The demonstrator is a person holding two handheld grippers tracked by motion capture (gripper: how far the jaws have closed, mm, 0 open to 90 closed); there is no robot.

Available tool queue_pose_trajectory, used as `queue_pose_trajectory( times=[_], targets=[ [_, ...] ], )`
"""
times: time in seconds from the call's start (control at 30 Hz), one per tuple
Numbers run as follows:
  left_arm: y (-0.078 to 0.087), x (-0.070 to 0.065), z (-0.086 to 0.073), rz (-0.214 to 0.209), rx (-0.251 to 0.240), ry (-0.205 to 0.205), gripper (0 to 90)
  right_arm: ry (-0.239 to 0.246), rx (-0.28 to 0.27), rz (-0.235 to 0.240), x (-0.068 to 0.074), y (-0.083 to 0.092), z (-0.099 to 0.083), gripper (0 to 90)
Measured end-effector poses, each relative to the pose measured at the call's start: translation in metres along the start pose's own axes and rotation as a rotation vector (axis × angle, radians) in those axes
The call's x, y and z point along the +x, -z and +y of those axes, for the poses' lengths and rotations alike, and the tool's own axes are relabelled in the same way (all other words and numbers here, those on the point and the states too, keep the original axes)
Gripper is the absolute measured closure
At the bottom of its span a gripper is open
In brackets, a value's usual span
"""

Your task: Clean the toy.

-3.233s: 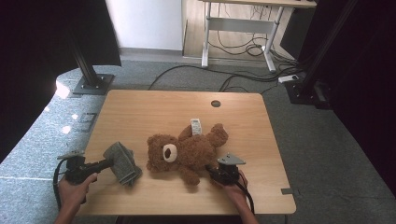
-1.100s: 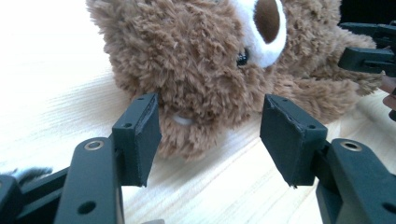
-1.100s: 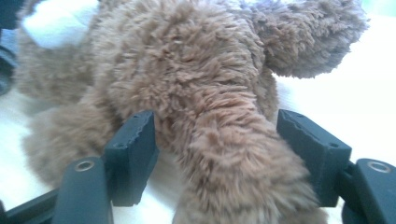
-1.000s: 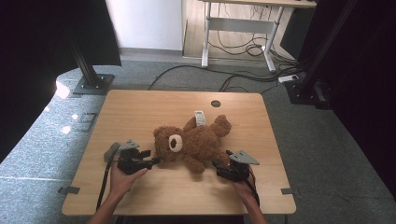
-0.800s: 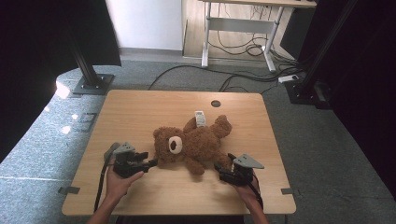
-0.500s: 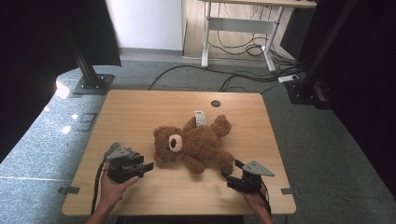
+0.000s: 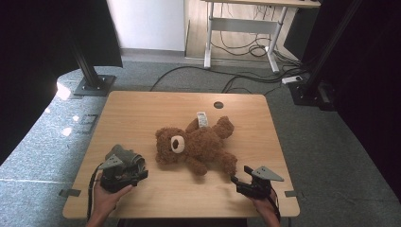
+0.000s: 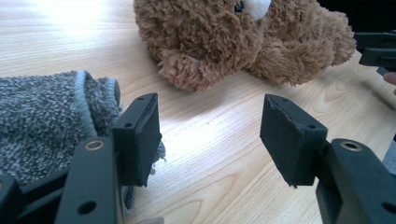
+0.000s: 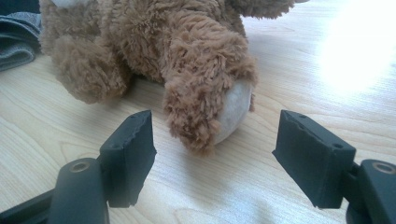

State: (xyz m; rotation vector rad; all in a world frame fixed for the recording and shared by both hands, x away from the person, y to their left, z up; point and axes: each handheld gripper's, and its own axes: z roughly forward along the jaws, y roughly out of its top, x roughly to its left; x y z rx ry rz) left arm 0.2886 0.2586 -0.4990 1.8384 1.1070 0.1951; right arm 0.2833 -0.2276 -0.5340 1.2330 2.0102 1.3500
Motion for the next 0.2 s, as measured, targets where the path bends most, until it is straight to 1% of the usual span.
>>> queue_pose_trajectory(
  times=[0.2],
  targets=[
    [-0.002, 0.0003, -0.0004, -0.001, 0.006, -0.011, 37.6, 0.007, 0.003, -0.008, -0.0002, -0.0017, 0.0, 27.2]
  ],
)
